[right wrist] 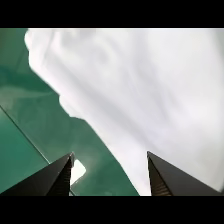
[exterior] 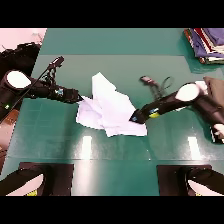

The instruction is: Fold the shirts.

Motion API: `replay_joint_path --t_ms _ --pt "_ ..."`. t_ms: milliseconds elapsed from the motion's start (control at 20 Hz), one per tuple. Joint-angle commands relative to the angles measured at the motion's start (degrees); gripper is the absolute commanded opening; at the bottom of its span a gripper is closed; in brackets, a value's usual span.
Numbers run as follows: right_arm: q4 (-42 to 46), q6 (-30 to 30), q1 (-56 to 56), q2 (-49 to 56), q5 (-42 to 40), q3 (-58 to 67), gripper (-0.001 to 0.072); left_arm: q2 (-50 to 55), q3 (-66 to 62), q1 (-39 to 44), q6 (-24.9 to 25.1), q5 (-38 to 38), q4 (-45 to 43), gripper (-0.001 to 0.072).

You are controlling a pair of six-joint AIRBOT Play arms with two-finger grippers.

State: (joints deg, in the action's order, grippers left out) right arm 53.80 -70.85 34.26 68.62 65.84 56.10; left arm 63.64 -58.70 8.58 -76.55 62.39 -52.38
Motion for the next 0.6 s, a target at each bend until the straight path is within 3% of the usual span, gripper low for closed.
replay_joint_path --t_ms 0,300,350,400,450,550 --pt "8.09 1.95 10.12 6.12 -4.55 1.42 0.0528 -0.13 -0.15 -0.15 0.02 0.28 -0.46 0.0026" --pt "15.39 1.9 16.74 13.29 -5.27 7.96 0.0521 -0.13 -0.15 -0.15 0.02 1.29 -1.42 0.0026" --pt "15.37 1.9 17.0 13.84 -6.08 8.0 0.0437 -0.13 -0.15 -0.15 -0.02 1.31 -1.42 0.0026" --pt "15.41 1.9 17.05 13.86 -6.93 8.0 0.0268 -0.13 -0.15 -0.15 -0.17 1.4 -1.42 0.0027" --pt "15.39 1.9 16.87 13.49 -8.0 8.02 0.0035 -0.13 -0.17 -0.15 -0.2 1.57 -1.44 0.0027" --pt "15.41 0.92 15.26 11.17 -10.49 8.02 0.0017 -0.48 -0.28 -0.17 -1.18 2.12 -1.55 0.0026"
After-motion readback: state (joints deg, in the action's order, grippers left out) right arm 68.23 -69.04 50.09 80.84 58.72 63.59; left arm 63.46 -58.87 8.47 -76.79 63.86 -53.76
